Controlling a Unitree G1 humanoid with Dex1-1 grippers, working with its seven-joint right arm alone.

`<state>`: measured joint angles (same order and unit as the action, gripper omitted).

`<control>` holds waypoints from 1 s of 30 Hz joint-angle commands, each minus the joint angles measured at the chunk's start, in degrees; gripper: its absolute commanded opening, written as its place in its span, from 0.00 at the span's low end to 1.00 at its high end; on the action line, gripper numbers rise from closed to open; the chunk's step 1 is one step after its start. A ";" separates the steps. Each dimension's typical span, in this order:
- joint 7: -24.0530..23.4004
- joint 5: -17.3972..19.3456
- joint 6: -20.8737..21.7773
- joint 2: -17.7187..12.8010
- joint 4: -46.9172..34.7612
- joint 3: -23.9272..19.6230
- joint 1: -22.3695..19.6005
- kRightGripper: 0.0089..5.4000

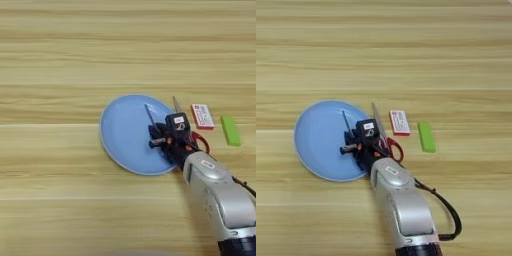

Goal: Move the objects on the table

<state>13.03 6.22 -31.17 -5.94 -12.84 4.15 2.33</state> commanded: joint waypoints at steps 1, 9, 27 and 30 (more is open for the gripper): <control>-0.07 0.80 1.01 0.12 -3.68 -0.34 -3.22 0.15; 0.07 1.14 0.32 0.30 -4.98 -0.07 -3.87 0.15; -0.68 3.23 -1.83 -0.52 -11.26 -2.28 -4.96 0.15; -0.75 3.58 -2.21 -1.07 -11.78 -3.83 -5.41 0.15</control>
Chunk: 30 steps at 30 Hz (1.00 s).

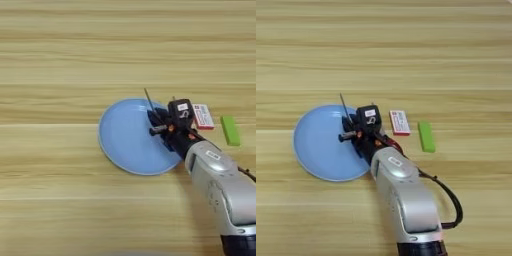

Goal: Move the objects on the table

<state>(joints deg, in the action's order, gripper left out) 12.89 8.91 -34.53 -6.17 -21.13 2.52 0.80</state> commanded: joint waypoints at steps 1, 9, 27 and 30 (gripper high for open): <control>-0.63 1.04 1.02 -1.07 -3.72 -2.91 -3.99 0.15; -0.69 2.13 0.17 -2.75 -5.10 -7.43 -4.33 0.15; -0.33 3.63 2.12 -8.15 0.56 -18.86 -4.43 0.15; -0.34 3.92 2.70 -9.40 2.21 -21.23 -4.65 0.15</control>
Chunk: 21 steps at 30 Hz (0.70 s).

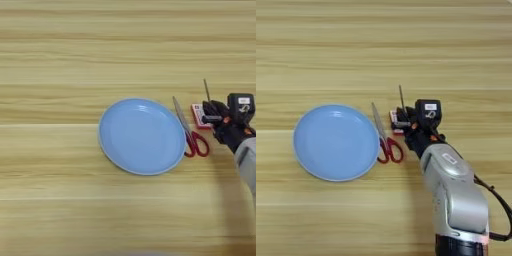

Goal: Move the objects on the table

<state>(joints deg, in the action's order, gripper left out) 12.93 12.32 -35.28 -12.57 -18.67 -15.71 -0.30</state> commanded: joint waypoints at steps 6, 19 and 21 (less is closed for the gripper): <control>0.00 0.91 4.81 -5.90 3.43 -7.35 -3.86 0.15; 0.26 0.13 8.18 -8.62 11.27 -9.22 -3.88 0.15; 0.29 -0.20 8.89 -8.63 13.24 -8.93 -4.01 0.15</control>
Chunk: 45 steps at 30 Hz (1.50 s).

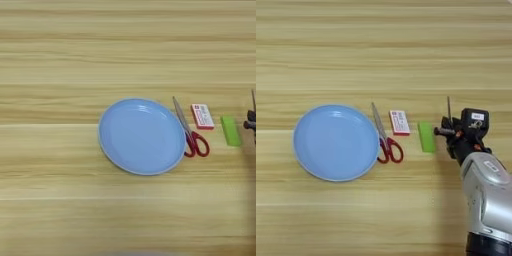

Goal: Move the objects on the table

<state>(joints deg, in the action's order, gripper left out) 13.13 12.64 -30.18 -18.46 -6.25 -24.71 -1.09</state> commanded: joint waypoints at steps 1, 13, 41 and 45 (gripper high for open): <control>0.07 -0.64 4.14 -2.79 1.53 0.14 -3.28 0.15; 0.75 -1.68 9.28 -3.32 13.07 1.23 -4.34 0.15; 0.24 -3.53 13.14 -4.97 20.33 4.00 -4.74 0.42; 0.10 -3.43 13.16 -4.94 20.28 3.92 -4.72 0.52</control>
<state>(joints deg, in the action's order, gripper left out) 13.99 9.56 -17.06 -22.01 14.48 -20.74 -5.04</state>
